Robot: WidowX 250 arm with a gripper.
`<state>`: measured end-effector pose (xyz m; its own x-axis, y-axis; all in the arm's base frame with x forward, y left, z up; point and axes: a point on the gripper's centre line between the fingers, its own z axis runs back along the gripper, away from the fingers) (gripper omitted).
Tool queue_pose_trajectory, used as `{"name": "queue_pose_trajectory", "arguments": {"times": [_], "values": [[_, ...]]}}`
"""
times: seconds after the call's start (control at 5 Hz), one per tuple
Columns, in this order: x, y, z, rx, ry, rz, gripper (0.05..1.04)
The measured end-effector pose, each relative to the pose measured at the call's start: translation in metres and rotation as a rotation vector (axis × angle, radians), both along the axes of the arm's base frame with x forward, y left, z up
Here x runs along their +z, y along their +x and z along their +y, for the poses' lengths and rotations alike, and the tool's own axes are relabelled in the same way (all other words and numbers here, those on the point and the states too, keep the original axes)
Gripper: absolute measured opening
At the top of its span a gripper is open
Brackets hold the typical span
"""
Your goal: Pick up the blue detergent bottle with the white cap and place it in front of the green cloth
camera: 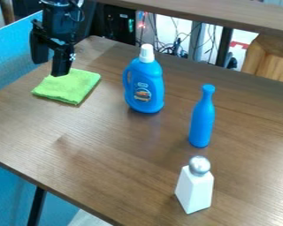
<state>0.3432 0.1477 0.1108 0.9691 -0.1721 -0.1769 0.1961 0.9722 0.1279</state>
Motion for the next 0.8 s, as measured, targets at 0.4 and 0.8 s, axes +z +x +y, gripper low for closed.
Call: {"name": "queue_pose_trajectory", "arguments": {"times": [0.4,0.8], "values": [[-0.021,0.007,-0.04,-0.155,-0.086,0.021,1.001],[-0.003,0.013,-0.081,-0.222,-0.134,-0.029,1.001]]}}
